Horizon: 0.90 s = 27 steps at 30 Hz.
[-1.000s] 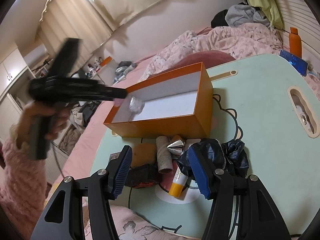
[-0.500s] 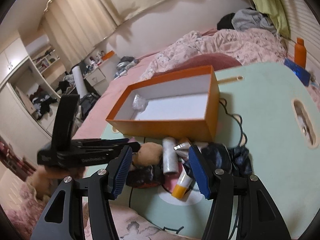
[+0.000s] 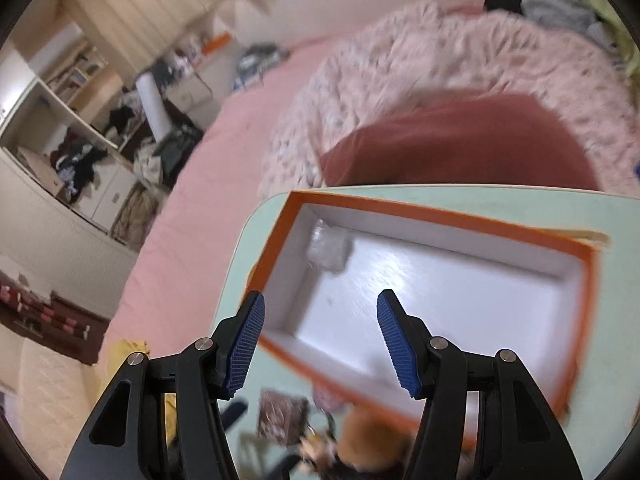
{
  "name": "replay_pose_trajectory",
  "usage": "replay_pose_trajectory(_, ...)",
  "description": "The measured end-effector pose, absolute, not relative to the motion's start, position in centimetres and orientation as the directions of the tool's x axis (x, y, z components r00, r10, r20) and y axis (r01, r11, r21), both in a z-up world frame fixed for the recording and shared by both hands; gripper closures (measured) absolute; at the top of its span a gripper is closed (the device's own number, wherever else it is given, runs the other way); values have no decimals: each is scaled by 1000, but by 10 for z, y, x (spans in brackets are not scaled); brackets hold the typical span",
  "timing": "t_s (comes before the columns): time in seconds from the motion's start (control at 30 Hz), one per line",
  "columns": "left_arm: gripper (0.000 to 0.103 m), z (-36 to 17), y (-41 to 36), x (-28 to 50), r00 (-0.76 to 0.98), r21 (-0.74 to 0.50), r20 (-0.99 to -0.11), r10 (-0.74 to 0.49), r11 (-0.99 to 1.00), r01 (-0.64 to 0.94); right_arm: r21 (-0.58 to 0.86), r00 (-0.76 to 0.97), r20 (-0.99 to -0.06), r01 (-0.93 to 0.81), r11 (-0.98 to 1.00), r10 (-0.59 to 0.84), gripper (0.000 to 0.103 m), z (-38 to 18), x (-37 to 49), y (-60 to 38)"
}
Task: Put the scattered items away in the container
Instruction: 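Carry the pink heart out and set it on the table, left tool, then grasp the clear plastic bag in the box and set it on the table, right tool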
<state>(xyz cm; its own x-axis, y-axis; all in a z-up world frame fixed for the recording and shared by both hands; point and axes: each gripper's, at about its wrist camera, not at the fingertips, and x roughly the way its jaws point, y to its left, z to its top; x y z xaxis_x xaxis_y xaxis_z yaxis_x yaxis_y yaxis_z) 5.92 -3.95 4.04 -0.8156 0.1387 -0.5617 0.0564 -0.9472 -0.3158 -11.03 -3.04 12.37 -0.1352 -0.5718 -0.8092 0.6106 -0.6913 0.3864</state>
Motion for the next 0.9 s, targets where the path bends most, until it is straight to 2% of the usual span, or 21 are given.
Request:
replay_pose_trajectory(0.13,32,41,-51,60,-828,-361,-536,164,-931,49,304,-167,-862,585,-751,-479,47,96,-135,-66)
replay_pose_trajectory(0.4,32,36,-51,62,-831,-389,-524,185,-920,41,340,-56,-897,547,-765,-439,48,65,-153,-100)
replay_pose_trajectory(0.43,32,35,-52,61,-827,-393,-530,189,-919,42,336,-43,-904,544,-769,-426,54,60,-155,-104)
replay_pose_trajectory(0.5,32,34,-52,64,-824,-400,-532,193,-915,44,316,-45,-913,555,-770,-407,74,59,-155,-107)
replay_pose_trajectory(0.53,32,33,-52,64,-824,-404,-532,194,-913,46,314,-44,-912,566,-762,-408,75,60,-154,-109)
replay_pose_trajectory(0.8,32,32,-51,65,-826,-410,-530,194,-911,49,187,-191,-902,636,-749,-388,76,80,-146,-89)
replay_pose_trajectory(0.9,32,32,-52,66,-829,-409,-526,191,-911,49,233,-210,-864,640,-733,-458,76,103,-142,-66)
